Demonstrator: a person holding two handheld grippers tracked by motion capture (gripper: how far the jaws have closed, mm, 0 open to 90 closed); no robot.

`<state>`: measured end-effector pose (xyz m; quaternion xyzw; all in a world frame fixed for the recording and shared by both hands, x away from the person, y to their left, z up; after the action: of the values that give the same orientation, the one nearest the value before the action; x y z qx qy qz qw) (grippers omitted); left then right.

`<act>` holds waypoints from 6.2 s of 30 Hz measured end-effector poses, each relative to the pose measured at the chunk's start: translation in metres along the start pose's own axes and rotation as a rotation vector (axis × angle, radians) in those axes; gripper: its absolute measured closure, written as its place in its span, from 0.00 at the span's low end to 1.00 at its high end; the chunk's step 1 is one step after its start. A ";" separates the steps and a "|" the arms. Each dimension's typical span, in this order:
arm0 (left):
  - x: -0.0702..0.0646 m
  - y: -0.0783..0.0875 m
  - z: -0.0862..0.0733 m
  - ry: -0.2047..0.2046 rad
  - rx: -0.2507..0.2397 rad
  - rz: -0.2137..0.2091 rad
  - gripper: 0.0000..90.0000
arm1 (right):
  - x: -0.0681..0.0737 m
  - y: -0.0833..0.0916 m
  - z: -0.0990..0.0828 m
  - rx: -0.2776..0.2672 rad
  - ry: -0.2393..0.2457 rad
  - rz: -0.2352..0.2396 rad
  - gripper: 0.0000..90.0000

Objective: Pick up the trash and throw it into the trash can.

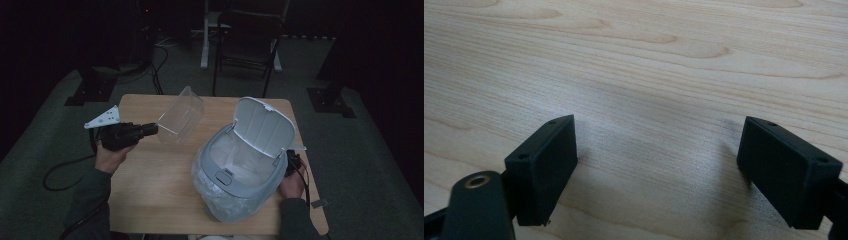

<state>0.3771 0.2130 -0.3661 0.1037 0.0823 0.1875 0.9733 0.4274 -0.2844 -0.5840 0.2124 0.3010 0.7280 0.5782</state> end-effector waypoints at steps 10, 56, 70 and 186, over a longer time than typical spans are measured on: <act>-0.004 0.000 0.017 -0.015 -0.006 -0.151 0.94 | 0.000 0.000 0.000 0.000 0.000 0.000 0.17; -0.049 0.000 0.055 -0.145 -0.020 -0.312 0.94 | 0.000 0.000 0.000 0.000 0.000 0.000 0.17; -0.054 -0.007 0.059 -0.153 -0.019 -0.337 0.94 | 0.000 0.000 0.000 0.000 0.000 0.000 0.17; -0.023 -0.052 0.054 -0.079 0.026 -0.185 0.68 | 0.000 0.000 0.000 0.000 0.000 0.000 0.17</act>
<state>0.3854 0.1476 -0.3236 0.1157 0.0553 0.0915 0.9875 0.4274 -0.2845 -0.5840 0.2125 0.3009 0.7280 0.5782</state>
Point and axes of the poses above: each handheld gripper's, and its own axes: y roughly backward along the jaws, z roughly out of its top, x roughly to its left, the point moved 5 cm from there along -y, roughly forward along the jaws, and after that the axes turned 4 degrees about -z, right-handed, at the moved point
